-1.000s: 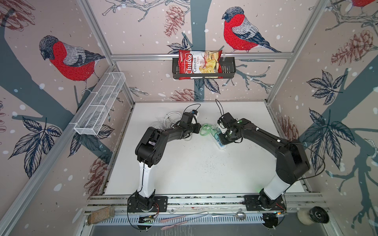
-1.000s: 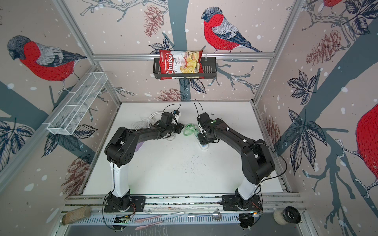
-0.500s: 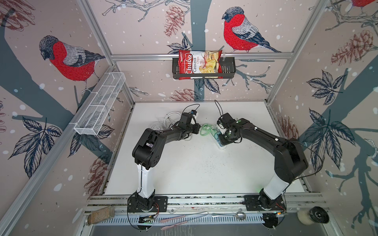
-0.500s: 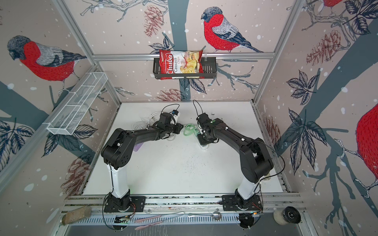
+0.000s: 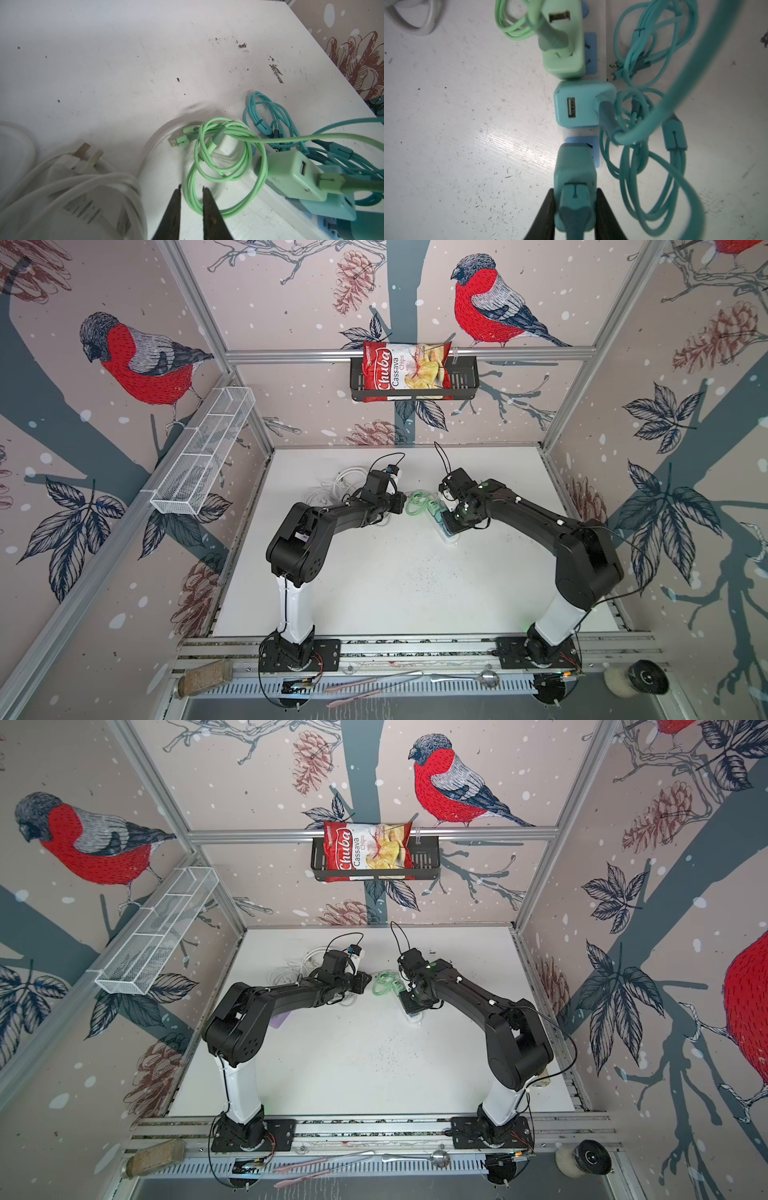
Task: Insert the plug
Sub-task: 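Open the right gripper and lift it off the plugged teal charger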
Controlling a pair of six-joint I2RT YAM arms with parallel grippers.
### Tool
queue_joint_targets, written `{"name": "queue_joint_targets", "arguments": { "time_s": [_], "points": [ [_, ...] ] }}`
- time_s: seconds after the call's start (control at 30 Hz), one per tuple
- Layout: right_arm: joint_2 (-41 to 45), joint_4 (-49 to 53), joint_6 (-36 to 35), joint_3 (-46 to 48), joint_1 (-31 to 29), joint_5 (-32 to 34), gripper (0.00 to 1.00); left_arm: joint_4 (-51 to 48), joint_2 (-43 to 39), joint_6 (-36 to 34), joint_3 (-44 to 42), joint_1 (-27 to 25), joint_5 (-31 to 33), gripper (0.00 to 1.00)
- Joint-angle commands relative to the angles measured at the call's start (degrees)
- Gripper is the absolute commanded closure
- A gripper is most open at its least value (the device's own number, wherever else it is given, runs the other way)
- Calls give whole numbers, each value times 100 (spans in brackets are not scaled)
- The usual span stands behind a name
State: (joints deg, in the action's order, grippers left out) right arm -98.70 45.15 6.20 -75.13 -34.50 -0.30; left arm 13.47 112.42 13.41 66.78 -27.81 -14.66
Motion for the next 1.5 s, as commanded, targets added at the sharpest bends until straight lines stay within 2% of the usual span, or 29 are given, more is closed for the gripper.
{"name": "queue_joint_targets", "arguments": {
  "time_s": [0.0, 0.83, 0.97, 1.03, 1.07, 1.17, 1.27, 1.3, 1.47],
  "points": [
    [18, 37, -4, -72, -26, 38, 100, 142, -21, -21, 3, 2, 59, 79],
    [-189, -322, 207, 497, -34, -46, 100, 186, -352, 1, -221, 4, 204, 80],
    [-248, -734, 398, 973, -140, -239, 100, 239, -714, 18, -414, 5, 369, 77],
    [-353, -731, 484, 1002, -157, -57, 100, 271, -941, 4, -555, 9, 537, 74],
    [-379, -702, 513, 963, -177, 20, 97, 327, -1068, 20, -692, 8, 693, 72],
    [-253, -639, 560, 784, -263, 83, 72, 442, -1494, 66, -1060, 13, 1167, 59],
    [86, -714, 493, 547, -285, 91, 54, 499, -1966, 146, -1465, 22, 1765, 52],
    [198, -758, 473, 461, -276, 107, 48, 566, -2135, 191, -1613, 22, 1985, 46],
    [432, -705, 409, 101, -224, 116, 33, 844, -2710, 8, -2089, 33, 2726, 30]
  ]
}}
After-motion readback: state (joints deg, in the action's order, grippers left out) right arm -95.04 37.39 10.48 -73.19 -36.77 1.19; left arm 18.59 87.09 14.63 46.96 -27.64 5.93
